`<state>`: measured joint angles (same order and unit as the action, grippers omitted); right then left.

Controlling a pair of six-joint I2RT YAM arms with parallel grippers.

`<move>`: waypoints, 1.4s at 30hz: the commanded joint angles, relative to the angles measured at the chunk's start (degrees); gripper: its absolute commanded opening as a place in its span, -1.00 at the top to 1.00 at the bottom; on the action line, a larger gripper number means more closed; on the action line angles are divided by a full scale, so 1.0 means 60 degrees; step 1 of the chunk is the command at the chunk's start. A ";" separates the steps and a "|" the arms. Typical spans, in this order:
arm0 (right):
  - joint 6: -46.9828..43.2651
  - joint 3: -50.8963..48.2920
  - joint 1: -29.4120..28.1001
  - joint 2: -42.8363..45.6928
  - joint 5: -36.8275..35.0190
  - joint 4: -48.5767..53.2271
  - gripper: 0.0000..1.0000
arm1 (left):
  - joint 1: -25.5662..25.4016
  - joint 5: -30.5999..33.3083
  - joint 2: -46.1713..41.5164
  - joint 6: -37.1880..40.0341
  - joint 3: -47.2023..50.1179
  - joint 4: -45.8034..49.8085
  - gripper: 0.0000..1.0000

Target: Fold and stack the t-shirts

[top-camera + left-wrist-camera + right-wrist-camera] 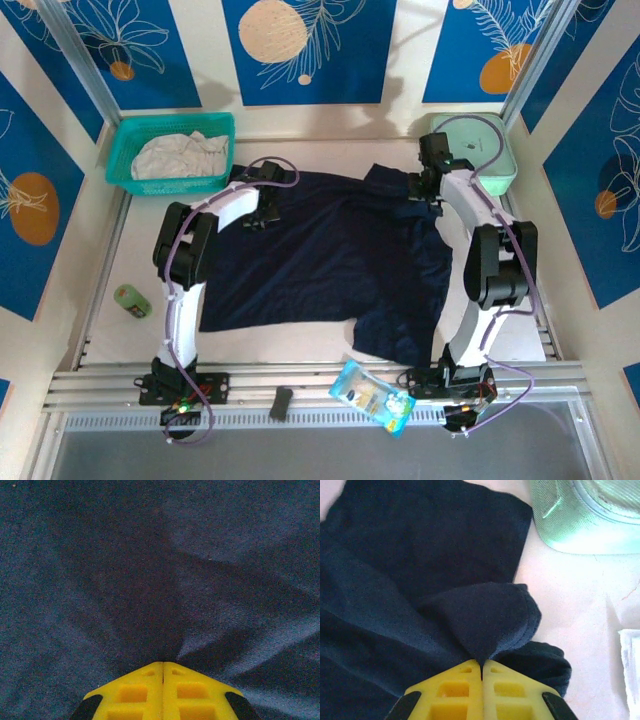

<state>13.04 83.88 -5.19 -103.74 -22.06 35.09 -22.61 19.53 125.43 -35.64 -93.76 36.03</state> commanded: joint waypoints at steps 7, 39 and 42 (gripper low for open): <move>0.1178 -0.0879 -0.0196 -0.0346 0.3065 -0.0023 1.00 | 0.0165 -0.0193 0.0061 -0.0097 0.0527 0.0191 0.97; 0.0996 0.2693 0.0176 -0.3183 0.2257 0.2311 0.95 | 0.0165 -0.0285 -0.0321 0.0042 0.0509 0.0206 0.95; 0.1050 0.3714 0.0179 -0.4281 0.2188 0.2839 1.00 | 0.0165 -0.0311 -0.0394 0.0068 0.0523 0.0234 0.95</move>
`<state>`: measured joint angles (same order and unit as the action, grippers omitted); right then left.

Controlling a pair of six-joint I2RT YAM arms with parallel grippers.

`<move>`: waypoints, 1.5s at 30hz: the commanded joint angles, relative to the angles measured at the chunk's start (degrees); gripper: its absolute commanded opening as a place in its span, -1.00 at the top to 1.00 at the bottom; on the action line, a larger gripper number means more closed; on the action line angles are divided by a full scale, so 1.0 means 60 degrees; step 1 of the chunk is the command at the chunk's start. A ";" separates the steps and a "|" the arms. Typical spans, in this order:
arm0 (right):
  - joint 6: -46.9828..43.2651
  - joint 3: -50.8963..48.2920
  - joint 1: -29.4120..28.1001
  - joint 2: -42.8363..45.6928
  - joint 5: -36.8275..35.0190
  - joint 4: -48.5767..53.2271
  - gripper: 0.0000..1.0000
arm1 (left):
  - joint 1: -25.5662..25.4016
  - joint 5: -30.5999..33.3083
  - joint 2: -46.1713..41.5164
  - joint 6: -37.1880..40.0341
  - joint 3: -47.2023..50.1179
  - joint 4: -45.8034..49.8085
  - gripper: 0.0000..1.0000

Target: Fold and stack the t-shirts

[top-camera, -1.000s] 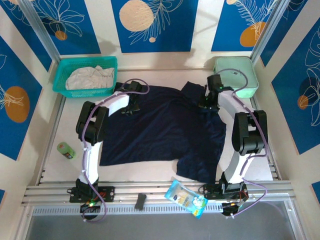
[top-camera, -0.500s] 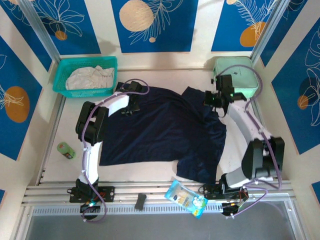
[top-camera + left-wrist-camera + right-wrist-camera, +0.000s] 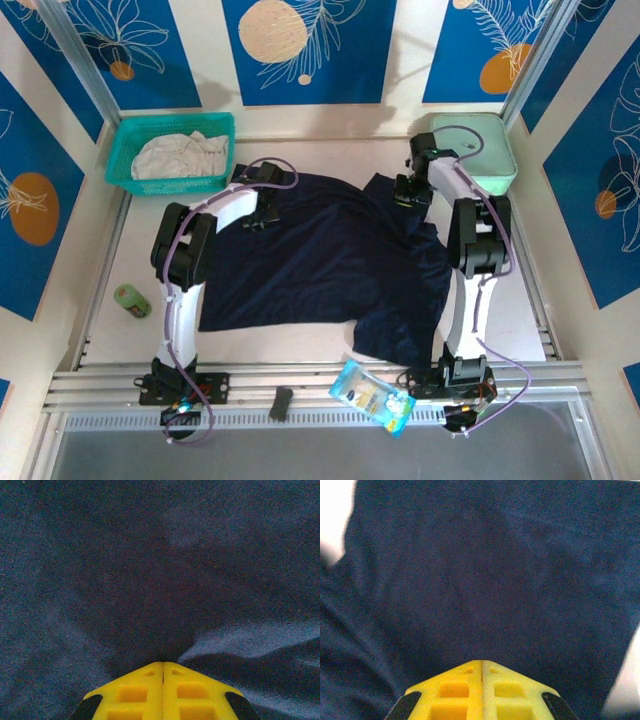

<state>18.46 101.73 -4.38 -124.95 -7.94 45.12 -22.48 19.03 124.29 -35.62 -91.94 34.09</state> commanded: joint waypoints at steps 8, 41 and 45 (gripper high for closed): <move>0.0002 0.3233 0.0104 -0.2918 -0.0469 0.2391 1.00 | 0.0140 -0.0248 -0.0534 0.0145 0.0378 0.0618 0.95; -0.1561 0.9634 0.0278 -0.5287 0.0498 0.0167 0.93 | 0.0143 -0.0033 -0.0135 0.1058 -0.0415 0.0987 0.94; -0.0953 0.8037 0.0429 -0.3695 0.0618 0.1785 1.00 | 0.0128 -0.0218 -0.0414 0.1098 -0.0408 0.0942 0.94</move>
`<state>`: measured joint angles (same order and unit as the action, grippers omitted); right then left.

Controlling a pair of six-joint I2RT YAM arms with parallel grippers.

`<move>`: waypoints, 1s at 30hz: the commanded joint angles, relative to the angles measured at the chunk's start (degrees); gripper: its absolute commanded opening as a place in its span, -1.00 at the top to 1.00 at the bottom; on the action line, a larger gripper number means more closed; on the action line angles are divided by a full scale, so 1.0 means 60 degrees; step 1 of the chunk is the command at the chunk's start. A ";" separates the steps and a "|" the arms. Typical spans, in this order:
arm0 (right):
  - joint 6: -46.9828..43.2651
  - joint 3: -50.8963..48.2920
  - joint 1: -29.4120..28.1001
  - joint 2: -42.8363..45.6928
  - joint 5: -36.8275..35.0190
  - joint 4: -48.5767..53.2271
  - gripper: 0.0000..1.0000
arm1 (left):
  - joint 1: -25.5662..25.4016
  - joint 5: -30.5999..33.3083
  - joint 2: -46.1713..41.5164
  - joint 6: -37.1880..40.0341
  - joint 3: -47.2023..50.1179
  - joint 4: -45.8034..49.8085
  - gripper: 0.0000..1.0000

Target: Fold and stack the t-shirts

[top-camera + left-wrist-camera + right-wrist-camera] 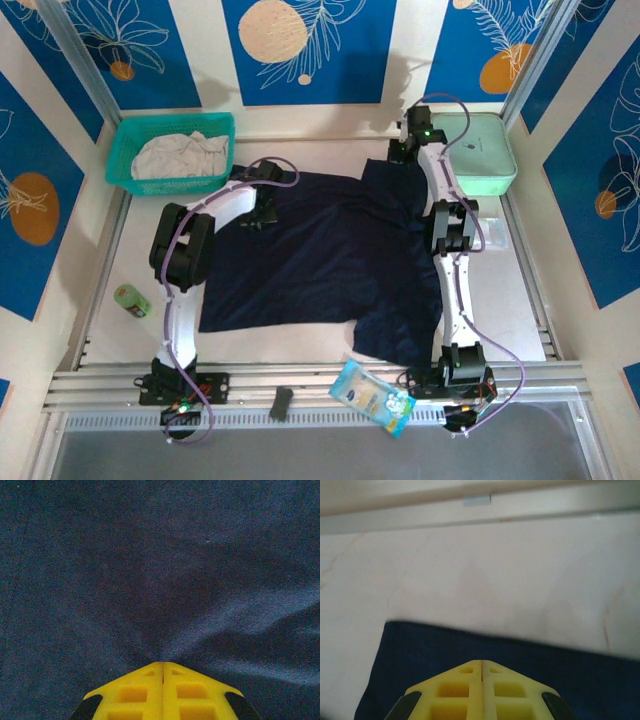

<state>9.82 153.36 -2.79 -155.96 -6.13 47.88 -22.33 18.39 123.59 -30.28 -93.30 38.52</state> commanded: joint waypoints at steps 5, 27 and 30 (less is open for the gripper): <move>0.0181 -0.2953 0.0159 0.2723 0.0705 0.2946 1.00 | 0.0088 -0.0283 -0.0573 0.0270 -0.0154 0.0201 0.94; -0.0176 -0.1582 -0.0135 -0.0242 -0.0472 0.3981 1.00 | 0.0074 -0.0330 -0.0618 0.0520 0.0139 0.0068 0.94; -0.0118 -0.0317 -0.0083 -0.0905 -0.0474 0.4196 1.00 | 0.0071 -0.0247 -0.0618 0.0579 0.0139 0.0136 0.95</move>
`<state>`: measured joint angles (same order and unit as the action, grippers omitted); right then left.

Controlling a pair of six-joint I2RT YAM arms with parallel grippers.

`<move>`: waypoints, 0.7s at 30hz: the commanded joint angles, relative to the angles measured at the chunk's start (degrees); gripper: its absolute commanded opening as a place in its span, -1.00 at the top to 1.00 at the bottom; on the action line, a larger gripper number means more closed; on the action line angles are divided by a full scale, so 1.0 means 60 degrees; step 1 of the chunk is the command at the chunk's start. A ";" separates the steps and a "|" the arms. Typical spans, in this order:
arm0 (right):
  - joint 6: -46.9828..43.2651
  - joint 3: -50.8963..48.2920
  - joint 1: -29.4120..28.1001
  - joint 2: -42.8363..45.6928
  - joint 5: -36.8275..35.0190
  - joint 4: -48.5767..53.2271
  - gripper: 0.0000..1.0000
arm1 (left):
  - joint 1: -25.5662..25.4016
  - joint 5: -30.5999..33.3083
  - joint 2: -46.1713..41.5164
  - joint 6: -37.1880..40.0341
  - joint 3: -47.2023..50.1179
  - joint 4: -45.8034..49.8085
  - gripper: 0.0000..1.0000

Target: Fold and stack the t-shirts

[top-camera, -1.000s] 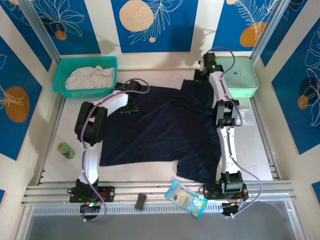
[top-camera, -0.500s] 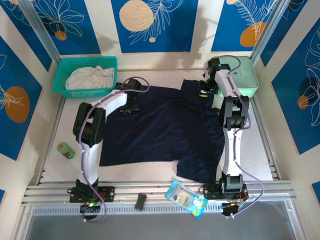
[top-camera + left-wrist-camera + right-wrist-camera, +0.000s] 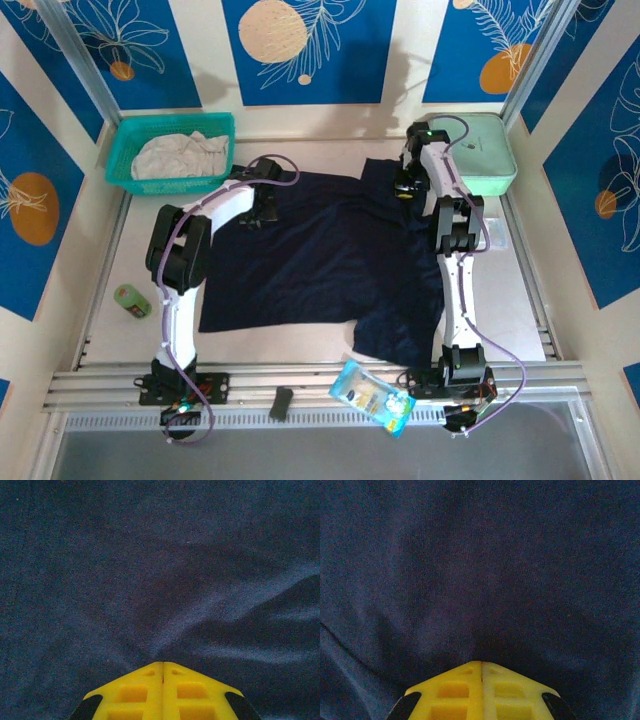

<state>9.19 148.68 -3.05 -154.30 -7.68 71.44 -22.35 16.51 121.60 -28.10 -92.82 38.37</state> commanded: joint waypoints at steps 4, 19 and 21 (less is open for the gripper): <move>0.0006 0.1043 0.0031 -0.1336 0.0048 -0.0521 1.00 | 0.0092 0.0283 -0.0272 0.0259 0.0087 0.0299 0.94; -0.0025 0.1731 0.0548 -0.1354 0.1003 -0.3491 1.00 | 0.0106 0.0344 0.0224 0.0244 -0.0009 0.0437 0.95; 0.0021 0.1755 0.0632 -0.1338 0.1172 -0.3776 1.00 | 0.0106 0.0342 0.0205 0.0230 -0.0003 0.0460 0.95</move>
<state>9.19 159.94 -0.47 -162.36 -3.84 52.58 -22.33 17.63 121.99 -27.90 -92.40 38.76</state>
